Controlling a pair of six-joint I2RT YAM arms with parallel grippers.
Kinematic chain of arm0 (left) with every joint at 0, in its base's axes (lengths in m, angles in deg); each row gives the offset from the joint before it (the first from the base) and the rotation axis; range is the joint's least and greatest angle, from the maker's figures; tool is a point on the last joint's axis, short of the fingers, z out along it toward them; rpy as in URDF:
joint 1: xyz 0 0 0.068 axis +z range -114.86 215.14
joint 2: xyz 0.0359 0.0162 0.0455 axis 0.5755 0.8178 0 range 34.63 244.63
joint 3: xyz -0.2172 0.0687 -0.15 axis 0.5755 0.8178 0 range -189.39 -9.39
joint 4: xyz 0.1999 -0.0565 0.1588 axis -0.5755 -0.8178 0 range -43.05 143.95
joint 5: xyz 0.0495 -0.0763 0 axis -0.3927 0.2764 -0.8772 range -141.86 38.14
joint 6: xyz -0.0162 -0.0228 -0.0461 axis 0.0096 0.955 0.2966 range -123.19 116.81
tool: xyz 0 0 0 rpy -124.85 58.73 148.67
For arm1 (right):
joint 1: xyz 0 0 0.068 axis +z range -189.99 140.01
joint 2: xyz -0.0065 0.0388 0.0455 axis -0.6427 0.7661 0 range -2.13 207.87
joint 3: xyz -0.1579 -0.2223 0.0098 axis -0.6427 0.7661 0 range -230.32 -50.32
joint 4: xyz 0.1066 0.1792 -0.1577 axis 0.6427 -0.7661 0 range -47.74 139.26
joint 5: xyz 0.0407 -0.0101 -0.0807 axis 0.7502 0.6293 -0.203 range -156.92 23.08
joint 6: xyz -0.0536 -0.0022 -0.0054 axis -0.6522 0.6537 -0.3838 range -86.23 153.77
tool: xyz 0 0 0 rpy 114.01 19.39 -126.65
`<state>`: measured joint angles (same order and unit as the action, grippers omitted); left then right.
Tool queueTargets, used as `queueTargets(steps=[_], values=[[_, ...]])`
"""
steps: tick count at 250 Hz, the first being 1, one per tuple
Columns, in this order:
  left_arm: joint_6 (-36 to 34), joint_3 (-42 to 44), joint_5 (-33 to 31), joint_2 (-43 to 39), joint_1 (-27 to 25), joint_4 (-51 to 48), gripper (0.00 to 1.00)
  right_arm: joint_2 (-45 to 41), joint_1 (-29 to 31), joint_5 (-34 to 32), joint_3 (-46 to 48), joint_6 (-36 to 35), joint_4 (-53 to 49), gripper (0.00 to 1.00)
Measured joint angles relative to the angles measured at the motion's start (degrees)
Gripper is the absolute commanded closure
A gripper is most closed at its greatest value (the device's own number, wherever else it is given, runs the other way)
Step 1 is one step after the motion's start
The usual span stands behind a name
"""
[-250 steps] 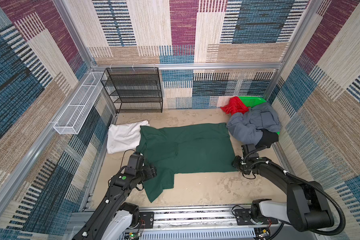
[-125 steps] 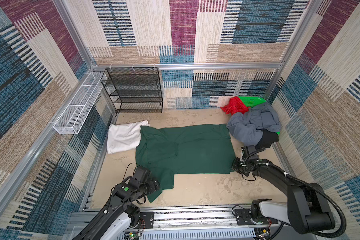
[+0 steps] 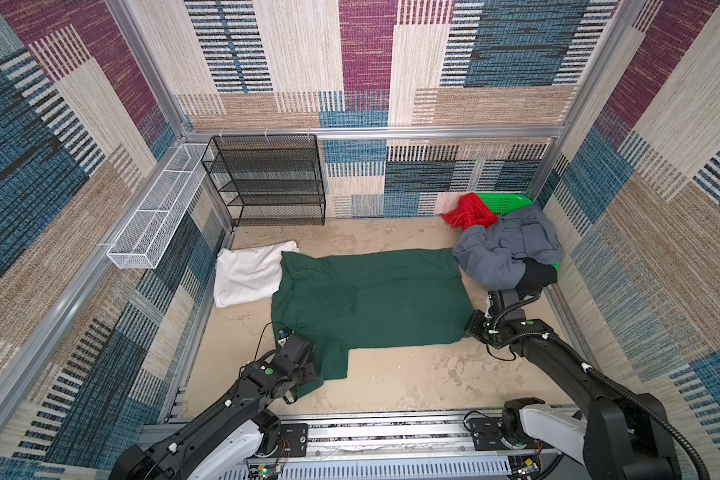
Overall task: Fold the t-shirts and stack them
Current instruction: 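Grasp the green shirt's near hem corners with both grippers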
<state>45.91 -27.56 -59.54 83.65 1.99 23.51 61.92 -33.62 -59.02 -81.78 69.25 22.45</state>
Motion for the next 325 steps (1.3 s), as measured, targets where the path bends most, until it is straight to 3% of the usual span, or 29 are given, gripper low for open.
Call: queueTargets(steps=[45,81,130,229,325], values=[[0.46,-0.17,0.68,0.94,-0.39,1.84,1.00,-0.02,-0.02,0.07,-0.22,-0.24,-0.09,1.00],[0.74,-4.22,1.79,-4.00,-0.50,-8.87,1.00,-0.42,-0.02,-0.61,-1.22,-1.14,-0.44,1.00],[0.85,-9.31,0.50,-8.13,-0.50,-14.34,1.00,-0.44,0.00,-3.56,-2.64,-2.12,-1.88,1.00],[0.83,-14.51,1.90,-6.84,-0.35,-14.78,1.00,-0.96,0.00,-3.74,-2.10,-2.16,-3.02,1.00],[0.46,-15.72,3.67,-4.02,0.09,-10.84,1.00,1.33,0.00,1.44,-0.13,-2.58,-0.68,1.00]])
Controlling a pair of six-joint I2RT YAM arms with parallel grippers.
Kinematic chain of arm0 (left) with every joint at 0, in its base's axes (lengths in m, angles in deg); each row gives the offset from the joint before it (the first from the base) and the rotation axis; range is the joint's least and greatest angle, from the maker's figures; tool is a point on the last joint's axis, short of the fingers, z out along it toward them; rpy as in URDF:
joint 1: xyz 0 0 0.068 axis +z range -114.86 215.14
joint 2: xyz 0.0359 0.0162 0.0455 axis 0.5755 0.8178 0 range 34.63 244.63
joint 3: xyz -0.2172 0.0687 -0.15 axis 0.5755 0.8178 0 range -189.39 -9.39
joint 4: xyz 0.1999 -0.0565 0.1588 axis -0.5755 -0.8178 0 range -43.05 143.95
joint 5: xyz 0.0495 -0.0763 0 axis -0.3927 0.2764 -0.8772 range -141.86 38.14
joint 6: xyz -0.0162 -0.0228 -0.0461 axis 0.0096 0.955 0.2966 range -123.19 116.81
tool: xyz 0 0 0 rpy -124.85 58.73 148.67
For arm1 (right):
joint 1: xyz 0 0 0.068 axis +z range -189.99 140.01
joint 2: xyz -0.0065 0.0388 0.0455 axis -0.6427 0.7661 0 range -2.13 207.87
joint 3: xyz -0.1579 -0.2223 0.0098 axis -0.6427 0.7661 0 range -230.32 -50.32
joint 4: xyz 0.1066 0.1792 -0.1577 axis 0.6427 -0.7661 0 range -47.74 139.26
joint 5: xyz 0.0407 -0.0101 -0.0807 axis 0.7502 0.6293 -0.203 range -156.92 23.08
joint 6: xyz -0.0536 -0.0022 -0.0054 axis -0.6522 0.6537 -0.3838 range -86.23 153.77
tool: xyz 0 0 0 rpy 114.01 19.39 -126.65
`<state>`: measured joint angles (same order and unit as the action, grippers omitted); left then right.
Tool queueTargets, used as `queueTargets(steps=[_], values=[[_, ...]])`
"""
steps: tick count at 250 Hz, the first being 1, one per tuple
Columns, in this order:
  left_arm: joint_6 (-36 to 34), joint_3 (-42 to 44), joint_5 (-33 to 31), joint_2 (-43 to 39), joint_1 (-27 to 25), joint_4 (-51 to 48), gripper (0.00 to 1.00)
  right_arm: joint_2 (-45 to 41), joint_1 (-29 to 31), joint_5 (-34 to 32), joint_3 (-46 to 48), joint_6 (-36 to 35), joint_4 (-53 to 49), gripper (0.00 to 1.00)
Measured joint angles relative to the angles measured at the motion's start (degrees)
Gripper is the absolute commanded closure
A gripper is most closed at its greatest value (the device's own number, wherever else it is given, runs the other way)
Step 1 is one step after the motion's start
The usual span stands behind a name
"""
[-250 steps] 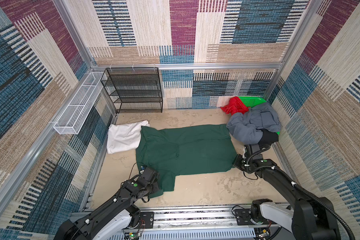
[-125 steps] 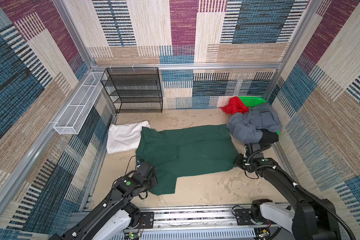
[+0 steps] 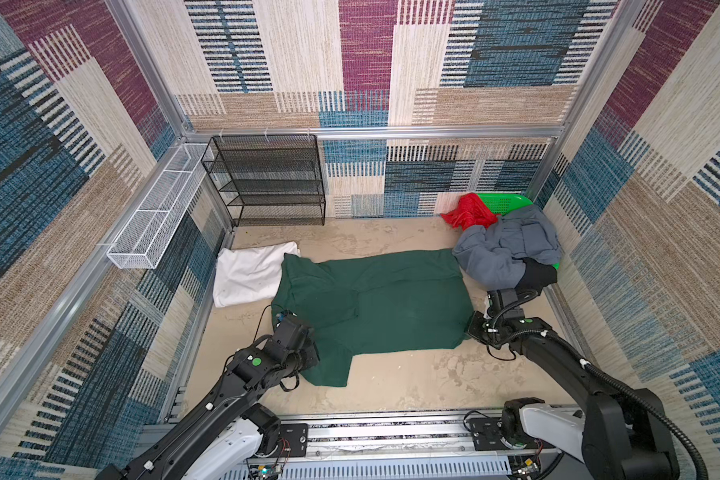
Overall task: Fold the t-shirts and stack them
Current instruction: 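Grasp the green shirt's near hem corners with both grippers, then lift and fold the near hem over toward the far edge with both grippers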
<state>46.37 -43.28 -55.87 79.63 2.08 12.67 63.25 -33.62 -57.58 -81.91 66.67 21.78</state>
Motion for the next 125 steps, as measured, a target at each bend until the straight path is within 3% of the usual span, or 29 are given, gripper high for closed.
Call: queueTargets(steps=[125], values=[[0.15,-1.70,2.89,5.20,3.45,5.05,1.00,6.54,0.00,2.51,-1.97,-0.02,3.67,1.00]])
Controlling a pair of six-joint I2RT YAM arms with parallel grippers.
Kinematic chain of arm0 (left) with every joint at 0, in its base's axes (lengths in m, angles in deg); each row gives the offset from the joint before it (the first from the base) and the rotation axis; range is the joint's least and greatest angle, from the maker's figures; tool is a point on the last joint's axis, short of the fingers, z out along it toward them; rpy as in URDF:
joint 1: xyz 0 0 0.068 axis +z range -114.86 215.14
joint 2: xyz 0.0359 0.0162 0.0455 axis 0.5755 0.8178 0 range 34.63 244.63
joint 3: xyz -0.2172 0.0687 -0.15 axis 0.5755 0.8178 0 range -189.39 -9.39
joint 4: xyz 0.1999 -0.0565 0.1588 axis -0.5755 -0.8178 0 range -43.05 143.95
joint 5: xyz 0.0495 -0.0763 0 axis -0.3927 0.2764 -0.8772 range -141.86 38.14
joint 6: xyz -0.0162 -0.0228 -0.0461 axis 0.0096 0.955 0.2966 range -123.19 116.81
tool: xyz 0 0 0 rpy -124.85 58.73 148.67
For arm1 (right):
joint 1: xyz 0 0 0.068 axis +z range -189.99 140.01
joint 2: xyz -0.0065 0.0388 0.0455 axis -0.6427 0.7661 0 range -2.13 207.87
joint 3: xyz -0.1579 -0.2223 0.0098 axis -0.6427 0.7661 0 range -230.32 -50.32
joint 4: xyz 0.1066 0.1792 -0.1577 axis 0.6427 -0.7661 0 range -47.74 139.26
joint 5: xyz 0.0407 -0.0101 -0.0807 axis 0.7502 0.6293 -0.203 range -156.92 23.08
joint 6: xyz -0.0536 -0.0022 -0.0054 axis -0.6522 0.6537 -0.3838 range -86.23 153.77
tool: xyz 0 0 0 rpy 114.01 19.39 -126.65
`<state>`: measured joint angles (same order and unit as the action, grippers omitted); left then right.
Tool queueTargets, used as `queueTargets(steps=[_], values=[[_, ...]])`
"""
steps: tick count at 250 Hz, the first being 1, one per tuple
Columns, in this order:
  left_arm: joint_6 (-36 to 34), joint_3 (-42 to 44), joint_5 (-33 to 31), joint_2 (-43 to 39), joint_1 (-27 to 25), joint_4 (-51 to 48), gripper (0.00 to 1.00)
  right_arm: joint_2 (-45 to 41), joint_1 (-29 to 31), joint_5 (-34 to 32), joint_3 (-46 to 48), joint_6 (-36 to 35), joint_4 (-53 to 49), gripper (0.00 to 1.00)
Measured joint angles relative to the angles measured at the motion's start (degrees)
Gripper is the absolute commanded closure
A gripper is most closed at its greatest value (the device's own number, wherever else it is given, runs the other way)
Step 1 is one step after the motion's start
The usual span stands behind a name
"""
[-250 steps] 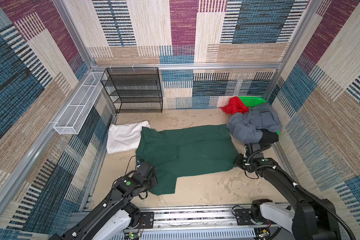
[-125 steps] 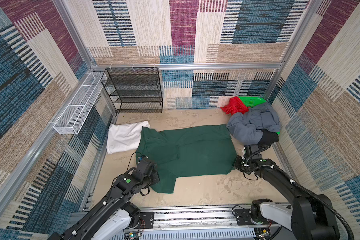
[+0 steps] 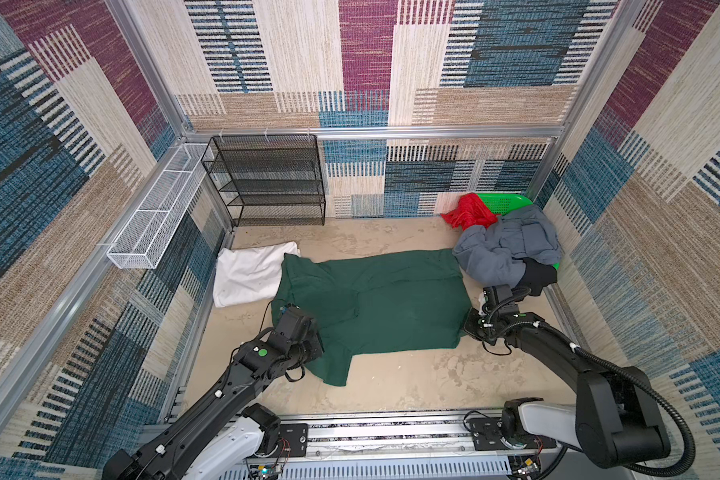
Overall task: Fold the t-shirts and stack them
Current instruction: 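Lift and fold the near hem over toward the far edge with both grippers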
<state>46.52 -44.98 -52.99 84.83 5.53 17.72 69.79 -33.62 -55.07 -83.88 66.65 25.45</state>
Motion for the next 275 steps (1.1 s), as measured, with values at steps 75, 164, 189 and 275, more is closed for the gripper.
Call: queueTargets(steps=[75,164,189,275], values=[[-2.69,-4.00,3.52,7.21,6.69,2.78,1.00,5.35,0.00,0.74,-3.45,-0.17,1.73,1.00],[-4.52,-5.31,6.54,11.21,11.96,8.02,1.00,6.51,-0.02,1.40,-5.66,-0.50,1.57,1.00],[-4.72,-5.55,7.43,12.44,12.70,8.96,1.00,7.10,-0.02,1.33,-7.43,-0.85,0.46,1.00],[-6.01,-6.86,7.67,13.33,16.94,9.38,1.00,7.82,-0.33,-0.55,-9.27,-2.16,-3.89,1.00]])
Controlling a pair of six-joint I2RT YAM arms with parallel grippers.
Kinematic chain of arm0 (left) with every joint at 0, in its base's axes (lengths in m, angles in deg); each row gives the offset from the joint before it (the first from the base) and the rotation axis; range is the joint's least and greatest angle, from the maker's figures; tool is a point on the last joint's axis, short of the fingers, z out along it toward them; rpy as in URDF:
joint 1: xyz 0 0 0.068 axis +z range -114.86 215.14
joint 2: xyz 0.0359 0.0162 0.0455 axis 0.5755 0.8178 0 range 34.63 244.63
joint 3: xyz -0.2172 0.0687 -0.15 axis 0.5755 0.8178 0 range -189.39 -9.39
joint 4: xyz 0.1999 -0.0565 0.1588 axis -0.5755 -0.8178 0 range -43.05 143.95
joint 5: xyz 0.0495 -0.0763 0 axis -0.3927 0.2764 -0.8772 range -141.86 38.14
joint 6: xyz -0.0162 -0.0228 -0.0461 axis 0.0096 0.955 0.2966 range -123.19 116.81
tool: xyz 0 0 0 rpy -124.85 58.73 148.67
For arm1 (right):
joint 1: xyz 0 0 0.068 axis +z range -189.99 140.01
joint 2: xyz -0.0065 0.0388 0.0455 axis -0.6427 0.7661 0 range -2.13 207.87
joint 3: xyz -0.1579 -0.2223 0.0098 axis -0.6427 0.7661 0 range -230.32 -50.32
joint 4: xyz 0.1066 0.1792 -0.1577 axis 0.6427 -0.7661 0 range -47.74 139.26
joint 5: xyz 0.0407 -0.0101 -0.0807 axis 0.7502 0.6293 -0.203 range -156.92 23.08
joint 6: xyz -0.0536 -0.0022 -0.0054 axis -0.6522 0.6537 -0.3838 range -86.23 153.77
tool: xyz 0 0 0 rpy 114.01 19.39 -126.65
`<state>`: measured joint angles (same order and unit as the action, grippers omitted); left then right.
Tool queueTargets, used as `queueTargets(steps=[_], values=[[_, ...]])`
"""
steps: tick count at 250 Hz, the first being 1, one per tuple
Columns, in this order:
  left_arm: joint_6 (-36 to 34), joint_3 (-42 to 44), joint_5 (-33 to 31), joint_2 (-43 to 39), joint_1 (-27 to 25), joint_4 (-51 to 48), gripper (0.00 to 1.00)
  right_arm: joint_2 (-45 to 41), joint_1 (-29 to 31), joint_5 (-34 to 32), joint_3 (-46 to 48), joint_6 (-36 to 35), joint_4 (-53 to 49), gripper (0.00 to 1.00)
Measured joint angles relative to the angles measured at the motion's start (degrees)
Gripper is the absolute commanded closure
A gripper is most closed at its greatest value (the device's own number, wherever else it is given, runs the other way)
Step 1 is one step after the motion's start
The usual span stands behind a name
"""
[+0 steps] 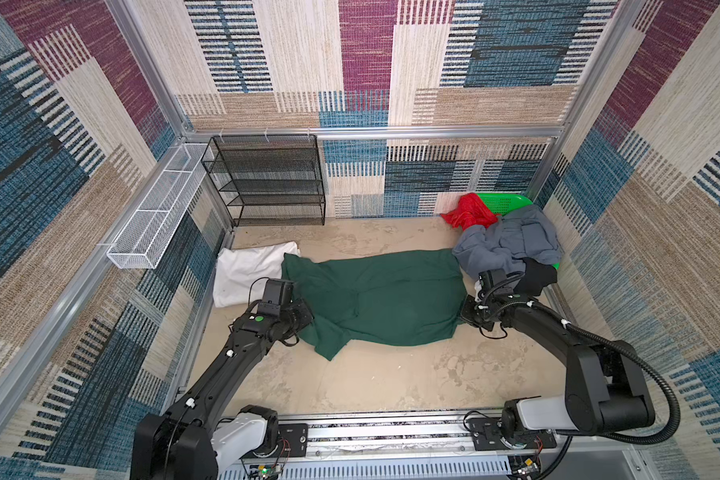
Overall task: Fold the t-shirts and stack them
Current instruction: 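Lift and fold the near hem over toward the far edge with both grippers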
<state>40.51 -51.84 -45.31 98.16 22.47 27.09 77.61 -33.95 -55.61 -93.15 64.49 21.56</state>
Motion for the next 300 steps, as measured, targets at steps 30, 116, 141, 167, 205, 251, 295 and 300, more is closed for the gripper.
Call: queueTargets(steps=[30,116,141,167,205,251,295,300], values=[[-0.68,-0.83,0.42,0.96,0.87,-0.04,1.00,-0.11,-0.11,-1.42,-0.17,-0.48,-1.57,1.00],[-1.90,-1.81,2.67,3.04,2.60,0.42,1.00,-3.61,-0.39,-2.56,0.46,-0.79,-5.38,1.00],[-2.14,-2.40,2.84,4.35,3.61,0.92,1.00,-3.43,-0.44,-0.66,-0.37,-0.74,-5.95,1.00],[-2.82,-3.41,3.32,5.79,4.74,1.84,1.00,-2.89,-0.46,0.57,-2.01,-0.59,-6.21,1.00],[-3.58,-5.90,4.39,8.52,5.40,4.20,1.00,-2.36,-0.81,1.01,-4.39,-0.59,-6.43,1.00],[-3.80,-6.73,5.84,11.28,5.66,5.60,1.00,-1.05,-1.51,1.62,-5.99,-0.55,-6.14,1.00],[-4.04,-6.73,5.88,11.52,6.36,6.34,1.00,-0.22,-2.97,2.19,-6.82,-0.55,-5.86,1.00],[-4.15,-6.75,5.88,11.52,6.54,6.45,1.00,-0.11,-3.26,2.29,-6.84,-0.55,-5.77,1.00]])
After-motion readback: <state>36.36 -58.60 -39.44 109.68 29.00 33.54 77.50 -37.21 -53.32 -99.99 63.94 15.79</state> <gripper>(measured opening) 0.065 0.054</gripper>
